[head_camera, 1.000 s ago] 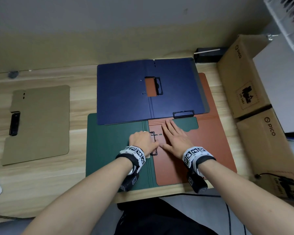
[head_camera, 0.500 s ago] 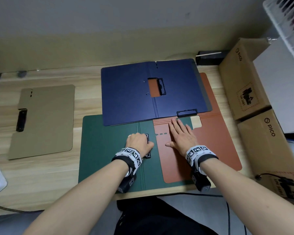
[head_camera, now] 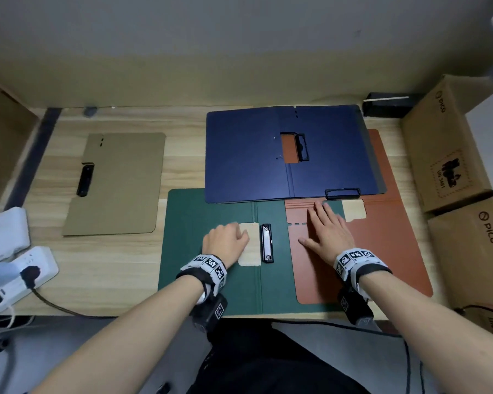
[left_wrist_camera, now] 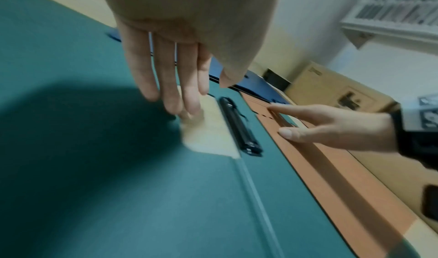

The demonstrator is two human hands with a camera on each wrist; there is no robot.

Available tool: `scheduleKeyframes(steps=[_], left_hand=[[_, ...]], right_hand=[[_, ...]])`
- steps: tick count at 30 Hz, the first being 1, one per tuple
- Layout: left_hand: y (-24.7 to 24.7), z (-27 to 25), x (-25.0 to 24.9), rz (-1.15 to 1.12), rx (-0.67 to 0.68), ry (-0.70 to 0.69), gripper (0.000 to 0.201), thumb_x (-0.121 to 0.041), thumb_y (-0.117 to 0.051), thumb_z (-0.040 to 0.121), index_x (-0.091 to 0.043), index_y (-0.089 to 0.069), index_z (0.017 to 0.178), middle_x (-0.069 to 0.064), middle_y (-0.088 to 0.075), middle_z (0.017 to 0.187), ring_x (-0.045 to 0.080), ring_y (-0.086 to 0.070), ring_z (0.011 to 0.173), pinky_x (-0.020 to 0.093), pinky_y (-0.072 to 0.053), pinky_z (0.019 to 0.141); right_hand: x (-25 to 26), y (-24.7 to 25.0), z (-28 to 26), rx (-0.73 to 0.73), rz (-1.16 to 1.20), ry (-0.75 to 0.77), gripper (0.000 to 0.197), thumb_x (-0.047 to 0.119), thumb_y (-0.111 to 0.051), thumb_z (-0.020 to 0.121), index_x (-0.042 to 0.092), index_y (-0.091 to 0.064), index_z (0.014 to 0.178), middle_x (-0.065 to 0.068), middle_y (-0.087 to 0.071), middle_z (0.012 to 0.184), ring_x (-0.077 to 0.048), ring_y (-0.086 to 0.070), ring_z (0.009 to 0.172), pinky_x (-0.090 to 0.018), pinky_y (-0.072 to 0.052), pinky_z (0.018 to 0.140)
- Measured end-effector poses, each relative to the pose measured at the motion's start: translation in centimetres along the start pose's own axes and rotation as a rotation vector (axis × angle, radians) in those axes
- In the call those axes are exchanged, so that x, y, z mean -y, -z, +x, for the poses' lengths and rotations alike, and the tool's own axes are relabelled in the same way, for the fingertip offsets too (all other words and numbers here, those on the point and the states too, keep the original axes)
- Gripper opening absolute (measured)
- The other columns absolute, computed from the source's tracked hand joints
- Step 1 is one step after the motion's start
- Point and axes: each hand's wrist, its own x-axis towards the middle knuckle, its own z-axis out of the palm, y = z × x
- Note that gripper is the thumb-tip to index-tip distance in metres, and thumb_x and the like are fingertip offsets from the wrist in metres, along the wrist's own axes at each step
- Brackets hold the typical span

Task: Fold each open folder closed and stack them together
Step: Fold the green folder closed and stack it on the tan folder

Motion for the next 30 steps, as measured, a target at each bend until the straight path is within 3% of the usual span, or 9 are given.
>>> scheduleKeyframes(steps=[3, 6, 10, 13, 16, 18, 24, 27, 30], left_hand=[[1.3, -1.0, 5.7, -0.099, -0.067, 0.193, 0.019, -0.037, -0.053, 0.09, -0.021, -0.059, 0.099, 0.003, -0.067, 0.107, 0.03, -0.062, 0.1, 0.036, -0.049, 0.079], [1.9, -2.1, 11.2, -0.083, -0.091, 0.374, 0.045, -0.035, -0.063, 0.087, -0.01, -0.053, 0.123, 0.012, -0.051, 0.128, 0.032, -0.048, 0.12, 0.042, -0.045, 0.092], [2.0, -2.6, 14.3, -0.157, -0.089, 0.516, 0.063, -0.037, -0.071, 0.083, -0.001, -0.047, 0.128, 0.019, -0.048, 0.131, 0.037, -0.048, 0.12, 0.042, -0.042, 0.1], [2.1, -1.9, 14.3, -0.375, -0.055, 0.557, 0.064, -0.036, -0.073, 0.078, -0.001, -0.048, 0.124, 0.016, -0.057, 0.124, 0.037, -0.058, 0.112, 0.037, -0.048, 0.089], [2.1, -1.2, 14.6, -0.478, -0.006, 0.555, 0.041, -0.038, -0.072, 0.068, -0.007, -0.069, 0.094, 0.01, -0.072, 0.098, 0.033, -0.067, 0.09, 0.038, -0.057, 0.079], [2.3, -0.9, 15.0, -0.574, 0.033, 0.559, 0.03, -0.032, -0.072, 0.069, -0.004, -0.073, 0.08, 0.011, -0.074, 0.083, 0.032, -0.071, 0.082, 0.04, -0.058, 0.073], [0.7, 0.9, 18.1, -0.863, 0.118, 0.556, 0.052, -0.039, -0.081, 0.045, -0.005, -0.074, 0.084, 0.013, -0.077, 0.085, 0.03, -0.075, 0.077, 0.05, -0.062, 0.075], [3.0, -0.7, 17.3, -0.892, 0.184, 0.503, 0.021, -0.01, -0.082, 0.071, -0.007, -0.068, 0.087, 0.011, -0.074, 0.094, 0.028, -0.072, 0.089, 0.044, -0.058, 0.089], [4.7, -1.2, 17.6, -0.815, 0.169, 0.499, 0.013, -0.008, -0.079, 0.079, -0.003, -0.068, 0.084, 0.01, -0.074, 0.09, 0.027, -0.071, 0.086, 0.039, -0.058, 0.086]], right_hand=[[2.1, -0.3, -0.2, -0.006, 0.066, 0.054, 0.09, 0.063, -0.047, 0.09, 0.017, -0.008, 0.158, -0.003, 0.003, 0.166, -0.02, 0.004, 0.153, -0.04, -0.006, 0.123], [4.9, -0.8, -0.4, 0.044, 0.072, 0.142, 0.086, 0.058, -0.049, 0.092, 0.017, -0.009, 0.157, -0.002, 0.004, 0.166, -0.02, 0.001, 0.153, -0.04, -0.008, 0.122], [7.0, -1.4, -0.5, 0.034, 0.052, 0.174, 0.069, 0.044, -0.041, 0.1, 0.015, -0.013, 0.156, -0.004, 0.001, 0.166, -0.021, -0.003, 0.153, -0.039, -0.011, 0.123], [7.5, -1.4, -0.7, 0.063, 0.054, 0.143, 0.068, 0.039, -0.04, 0.101, 0.013, -0.011, 0.157, -0.005, 0.0, 0.166, -0.023, -0.002, 0.153, -0.04, -0.013, 0.123], [8.1, -0.9, -1.0, 0.087, 0.032, 0.116, 0.069, 0.034, -0.043, 0.101, 0.011, -0.01, 0.156, -0.008, 0.0, 0.166, -0.025, -0.003, 0.153, -0.038, -0.016, 0.123], [8.7, -0.8, -1.2, 0.104, 0.02, 0.1, 0.068, 0.029, -0.044, 0.1, 0.01, -0.01, 0.156, -0.009, 0.0, 0.166, -0.027, -0.004, 0.153, -0.037, -0.019, 0.122], [9.8, -1.2, -1.3, 0.13, 0.045, 0.047, 0.063, 0.019, -0.038, 0.102, 0.01, -0.007, 0.156, -0.009, 0.003, 0.166, -0.027, -0.002, 0.153, -0.035, -0.016, 0.122], [10.0, -1.2, -1.3, 0.139, 0.058, 0.033, 0.064, 0.019, -0.038, 0.102, 0.011, -0.006, 0.156, -0.009, 0.004, 0.166, -0.027, -0.001, 0.153, -0.036, -0.016, 0.123], [9.7, -1.1, -1.5, 0.147, 0.049, 0.016, 0.068, 0.031, -0.038, 0.102, 0.014, -0.003, 0.157, -0.005, 0.008, 0.166, -0.022, -0.001, 0.153, -0.037, -0.017, 0.123]])
